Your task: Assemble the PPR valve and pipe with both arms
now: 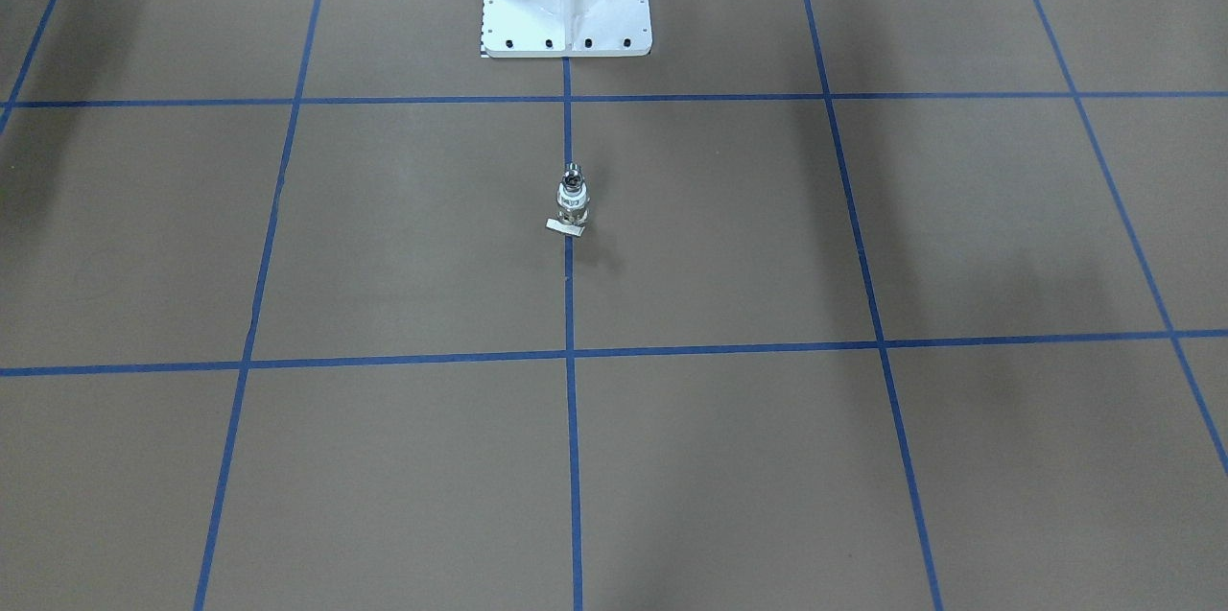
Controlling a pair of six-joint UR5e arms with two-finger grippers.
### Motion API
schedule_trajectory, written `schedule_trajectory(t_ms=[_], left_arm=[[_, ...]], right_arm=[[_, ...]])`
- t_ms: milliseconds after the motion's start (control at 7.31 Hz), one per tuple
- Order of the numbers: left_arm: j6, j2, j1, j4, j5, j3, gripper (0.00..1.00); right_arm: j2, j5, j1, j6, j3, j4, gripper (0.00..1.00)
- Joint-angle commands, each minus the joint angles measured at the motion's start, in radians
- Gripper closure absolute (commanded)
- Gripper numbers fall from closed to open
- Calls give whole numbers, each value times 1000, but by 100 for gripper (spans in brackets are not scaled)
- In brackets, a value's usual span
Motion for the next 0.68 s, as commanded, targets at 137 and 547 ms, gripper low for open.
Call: schedule_trajectory(t_ms=[137, 547], left_arm=[[0, 1, 0, 5, 1, 4, 0], [0, 1, 0, 4, 1, 4, 0]], right_arm=[[-3, -7, 9, 2, 21, -4, 0], [-3, 3, 9, 2, 52, -14, 0]])
